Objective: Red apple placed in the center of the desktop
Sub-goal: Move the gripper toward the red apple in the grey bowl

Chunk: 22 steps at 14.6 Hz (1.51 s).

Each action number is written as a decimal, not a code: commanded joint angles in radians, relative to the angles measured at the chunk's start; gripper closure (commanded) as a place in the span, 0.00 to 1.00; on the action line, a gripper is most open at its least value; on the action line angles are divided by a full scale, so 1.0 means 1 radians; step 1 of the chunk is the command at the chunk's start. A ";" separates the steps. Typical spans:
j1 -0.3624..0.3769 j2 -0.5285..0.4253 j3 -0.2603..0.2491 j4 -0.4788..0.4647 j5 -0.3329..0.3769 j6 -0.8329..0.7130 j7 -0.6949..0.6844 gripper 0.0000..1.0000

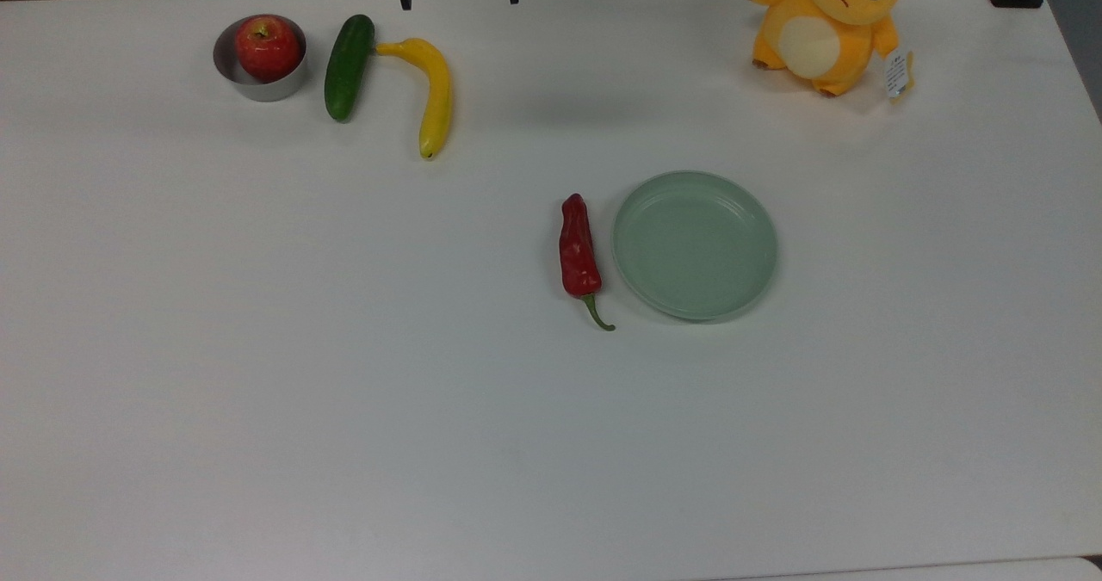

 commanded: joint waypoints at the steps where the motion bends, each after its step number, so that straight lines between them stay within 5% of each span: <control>1: 0.005 0.006 -0.006 0.010 0.011 -0.012 -0.035 0.00; 9: -0.004 -0.003 -0.006 -0.011 -0.009 -0.041 -0.083 0.00; 15: -0.116 -0.005 -0.010 -0.023 -0.056 -0.202 -0.499 0.00; 19: -0.187 -0.005 -0.012 -0.118 -0.167 -0.218 -0.737 0.00; 22: -0.214 -0.005 -0.053 -0.174 -0.184 -0.213 -0.850 0.00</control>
